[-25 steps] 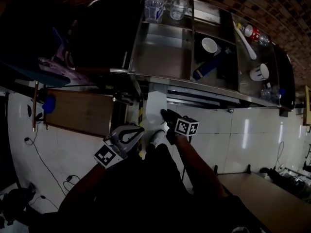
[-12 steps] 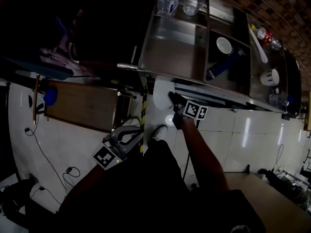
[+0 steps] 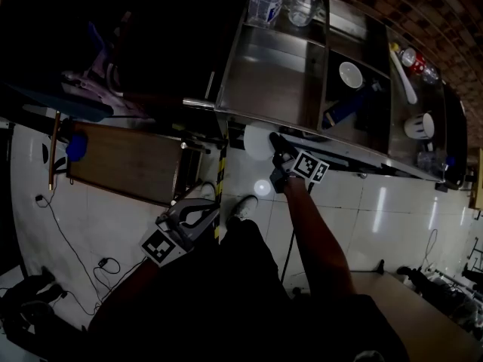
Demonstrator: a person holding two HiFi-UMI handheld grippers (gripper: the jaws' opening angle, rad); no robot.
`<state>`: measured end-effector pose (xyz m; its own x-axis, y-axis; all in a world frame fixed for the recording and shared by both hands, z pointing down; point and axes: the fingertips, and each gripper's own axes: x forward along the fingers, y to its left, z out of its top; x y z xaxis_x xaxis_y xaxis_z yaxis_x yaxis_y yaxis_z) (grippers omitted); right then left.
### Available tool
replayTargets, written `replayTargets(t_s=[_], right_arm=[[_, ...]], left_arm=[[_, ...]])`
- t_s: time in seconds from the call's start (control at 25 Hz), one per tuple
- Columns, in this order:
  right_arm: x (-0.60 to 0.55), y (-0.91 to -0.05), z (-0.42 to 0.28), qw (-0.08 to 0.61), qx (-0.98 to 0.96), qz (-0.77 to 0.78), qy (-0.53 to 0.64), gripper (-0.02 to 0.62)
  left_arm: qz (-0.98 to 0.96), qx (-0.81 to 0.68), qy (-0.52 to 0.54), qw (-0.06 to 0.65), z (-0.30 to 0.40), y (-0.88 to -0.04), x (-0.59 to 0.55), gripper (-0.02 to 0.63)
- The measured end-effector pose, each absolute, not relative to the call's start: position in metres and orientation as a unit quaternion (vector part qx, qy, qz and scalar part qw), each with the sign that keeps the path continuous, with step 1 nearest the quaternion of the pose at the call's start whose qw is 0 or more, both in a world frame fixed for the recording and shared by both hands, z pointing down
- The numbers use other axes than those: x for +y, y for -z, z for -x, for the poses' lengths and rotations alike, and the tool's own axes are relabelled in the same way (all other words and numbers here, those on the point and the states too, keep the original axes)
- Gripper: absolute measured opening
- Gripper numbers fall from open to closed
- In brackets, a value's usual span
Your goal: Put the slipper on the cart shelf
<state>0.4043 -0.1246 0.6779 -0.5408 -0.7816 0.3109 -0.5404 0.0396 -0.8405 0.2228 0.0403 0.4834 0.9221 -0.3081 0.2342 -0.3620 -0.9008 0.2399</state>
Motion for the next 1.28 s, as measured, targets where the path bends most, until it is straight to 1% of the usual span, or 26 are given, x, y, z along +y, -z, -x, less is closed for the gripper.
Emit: replayTargets(t_s=[0.24, 0.48, 0.64, 0.8, 1.08, 1.12, 1.2, 1.28], right_arm=[[-0.151, -0.681, -0.415, 0.133, 0.712, 0.509, 0.466, 0.061], [-0.164, -0.682, -0.417, 0.123, 0.726, 0.529, 0.421, 0.061], [-0.170, -0.682, -0.418, 0.098, 0.736, 0.547, 0.387, 0.069], [-0.177, -0.684, -0.418, 0.074, 0.738, 0.561, 0.367, 0.072], [-0.185, -0.689, -0.421, 0.011, 0.742, 0.584, 0.328, 0.091], [-0.185, -0.689, -0.419, -0.003, 0.746, 0.583, 0.322, 0.102], [-0.184, -0.688, -0.418, -0.031, 0.748, 0.588, 0.306, 0.169], [-0.181, -0.689, -0.423, -0.048, 0.740, 0.602, 0.296, 0.211]], left_arm=[[-0.966, -0.180, -0.106, 0.149, -0.219, -0.488, 0.044, 0.005], [-0.964, -0.187, -0.108, 0.153, -0.216, -0.493, 0.048, 0.005], [-0.961, -0.192, -0.113, 0.162, -0.213, -0.496, 0.050, 0.005], [-0.962, -0.192, -0.116, 0.157, -0.210, -0.498, 0.053, 0.005], [-0.959, -0.200, -0.116, 0.166, -0.209, -0.501, 0.054, 0.005], [-0.959, -0.200, -0.115, 0.163, -0.210, -0.501, 0.054, 0.005], [-0.961, -0.199, -0.113, 0.157, -0.210, -0.500, 0.053, 0.005], [-0.961, -0.200, -0.111, 0.157, -0.211, -0.499, 0.052, 0.005]])
